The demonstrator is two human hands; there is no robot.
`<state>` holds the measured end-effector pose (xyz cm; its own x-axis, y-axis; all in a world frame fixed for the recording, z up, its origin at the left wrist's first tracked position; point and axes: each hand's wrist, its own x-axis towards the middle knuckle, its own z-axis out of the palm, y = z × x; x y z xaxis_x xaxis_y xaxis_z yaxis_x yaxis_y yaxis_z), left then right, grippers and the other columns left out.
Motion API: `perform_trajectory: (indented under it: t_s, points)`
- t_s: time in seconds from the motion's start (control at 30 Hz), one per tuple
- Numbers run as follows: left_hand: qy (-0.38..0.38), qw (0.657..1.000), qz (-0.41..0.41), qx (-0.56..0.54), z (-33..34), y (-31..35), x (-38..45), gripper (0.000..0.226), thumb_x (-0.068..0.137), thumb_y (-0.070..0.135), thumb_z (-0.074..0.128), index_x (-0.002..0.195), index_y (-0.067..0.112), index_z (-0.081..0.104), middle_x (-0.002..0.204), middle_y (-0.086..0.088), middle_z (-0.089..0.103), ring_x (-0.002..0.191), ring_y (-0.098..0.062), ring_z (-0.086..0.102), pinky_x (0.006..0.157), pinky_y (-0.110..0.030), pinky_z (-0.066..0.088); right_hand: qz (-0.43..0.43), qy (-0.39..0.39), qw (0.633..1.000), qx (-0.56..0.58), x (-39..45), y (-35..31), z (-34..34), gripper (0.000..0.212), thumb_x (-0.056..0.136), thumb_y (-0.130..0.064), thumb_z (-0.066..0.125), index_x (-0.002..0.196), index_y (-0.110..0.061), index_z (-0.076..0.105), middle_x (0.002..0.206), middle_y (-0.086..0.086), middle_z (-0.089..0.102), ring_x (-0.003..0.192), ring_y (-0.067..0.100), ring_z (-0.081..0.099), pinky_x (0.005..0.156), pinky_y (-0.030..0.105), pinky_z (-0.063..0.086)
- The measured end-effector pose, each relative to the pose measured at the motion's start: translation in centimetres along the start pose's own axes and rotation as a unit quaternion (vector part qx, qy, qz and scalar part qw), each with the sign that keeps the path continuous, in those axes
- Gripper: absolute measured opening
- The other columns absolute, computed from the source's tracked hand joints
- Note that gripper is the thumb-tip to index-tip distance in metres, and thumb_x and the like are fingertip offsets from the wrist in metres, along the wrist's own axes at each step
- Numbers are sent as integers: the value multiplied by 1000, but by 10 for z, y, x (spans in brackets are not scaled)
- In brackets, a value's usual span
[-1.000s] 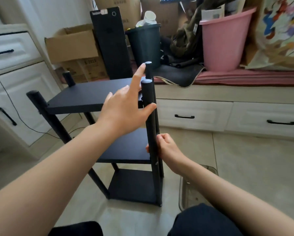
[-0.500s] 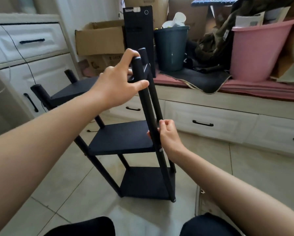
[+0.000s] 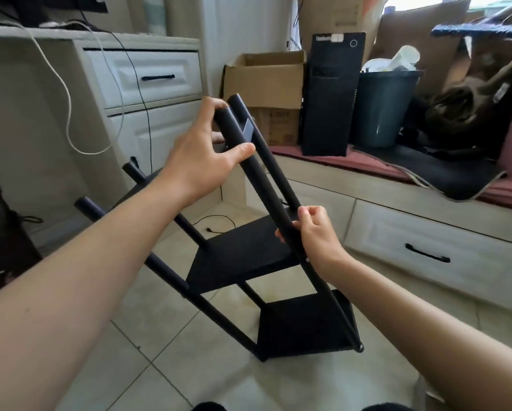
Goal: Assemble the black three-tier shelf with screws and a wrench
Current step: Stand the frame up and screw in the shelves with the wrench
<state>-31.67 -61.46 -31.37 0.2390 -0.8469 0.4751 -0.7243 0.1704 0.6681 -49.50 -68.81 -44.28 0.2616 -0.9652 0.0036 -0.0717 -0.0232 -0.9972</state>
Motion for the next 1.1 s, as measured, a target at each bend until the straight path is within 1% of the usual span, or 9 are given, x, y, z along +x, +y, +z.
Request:
perform_trajectory:
  t_s: [0.17, 0.3, 0.4, 0.5, 0.57, 0.63, 0.8, 0.9, 1.1]
  points:
    - [47, 998, -39, -34, -30, -41, -9, 49, 90, 39, 74, 118, 44, 35, 110, 1, 66, 110, -18, 66, 100, -43, 51, -7, -39, 999, -37, 12, -10, 33, 17, 108, -34, 32, 109, -20, 41, 76, 2, 76, 69, 14, 72, 67, 28, 52]
    - [101, 992, -56, -54, -34, -70, -22, 46, 90, 41, 73, 117, 43, 36, 95, 11, 65, 89, 2, 63, 72, -12, 43, -1, -54, 998, -24, 20, -12, 45, 14, 107, -32, 37, 108, -19, 43, 77, 6, 76, 70, 18, 74, 57, 24, 54]
    - [124, 986, -72, -90, -30, -92, -37, 45, 90, 36, 74, 116, 40, 37, 92, 9, 70, 84, 9, 66, 65, -2, 45, 4, -68, 997, -38, 23, -7, 50, 13, 107, -32, 37, 106, -20, 43, 75, 6, 76, 67, 17, 74, 54, 22, 54]
    - [153, 977, -86, -124, -20, -118, -60, 44, 89, 37, 75, 115, 39, 40, 90, 5, 70, 81, 7, 67, 66, -4, 45, -2, -86, 993, -85, 28, 5, 53, 14, 107, -35, 36, 104, -23, 42, 75, 4, 76, 66, 16, 73, 62, 25, 54]
    - [176, 970, -90, -141, -8, -135, -84, 40, 89, 36, 76, 110, 39, 42, 86, 4, 63, 77, 6, 66, 65, -4, 46, -10, -93, 989, -112, 27, 18, 53, 13, 106, -36, 37, 102, -26, 43, 75, 2, 76, 68, 14, 73, 61, 22, 52]
    - [191, 962, -101, -169, 8, -151, -113, 39, 87, 34, 77, 106, 40, 44, 85, 10, 61, 77, 6, 65, 69, -4, 47, -12, -90, 984, -153, 25, 36, 53, 13, 105, -38, 39, 97, -29, 44, 77, 3, 76, 71, 10, 72, 58, 18, 48]
    - [152, 940, -203, -227, 55, -192, -181, 40, 77, 42, 73, 104, 37, 45, 92, 23, 66, 93, -3, 69, 82, -23, 58, 6, -110, 963, -244, 15, 85, 46, 13, 104, -40, 39, 94, -33, 43, 90, -1, 69, 88, 7, 64, 63, 20, 39]
    - [143, 924, -256, -246, 81, -207, -204, 42, 76, 36, 74, 105, 29, 44, 94, 14, 67, 89, -1, 69, 81, -17, 55, 15, -116, 959, -260, 9, 108, 40, 11, 104, -36, 40, 94, -34, 43, 92, 0, 67, 90, 11, 65, 65, 21, 43]
    - [120, 903, -320, -259, 105, -234, -223, 37, 86, 6, 75, 102, 21, 45, 88, 20, 72, 86, 6, 68, 76, -10, 51, 25, -134, 949, -286, 4, 140, 34, 11, 105, -35, 40, 96, -30, 44, 92, 1, 68, 91, 12, 64, 71, 25, 47]
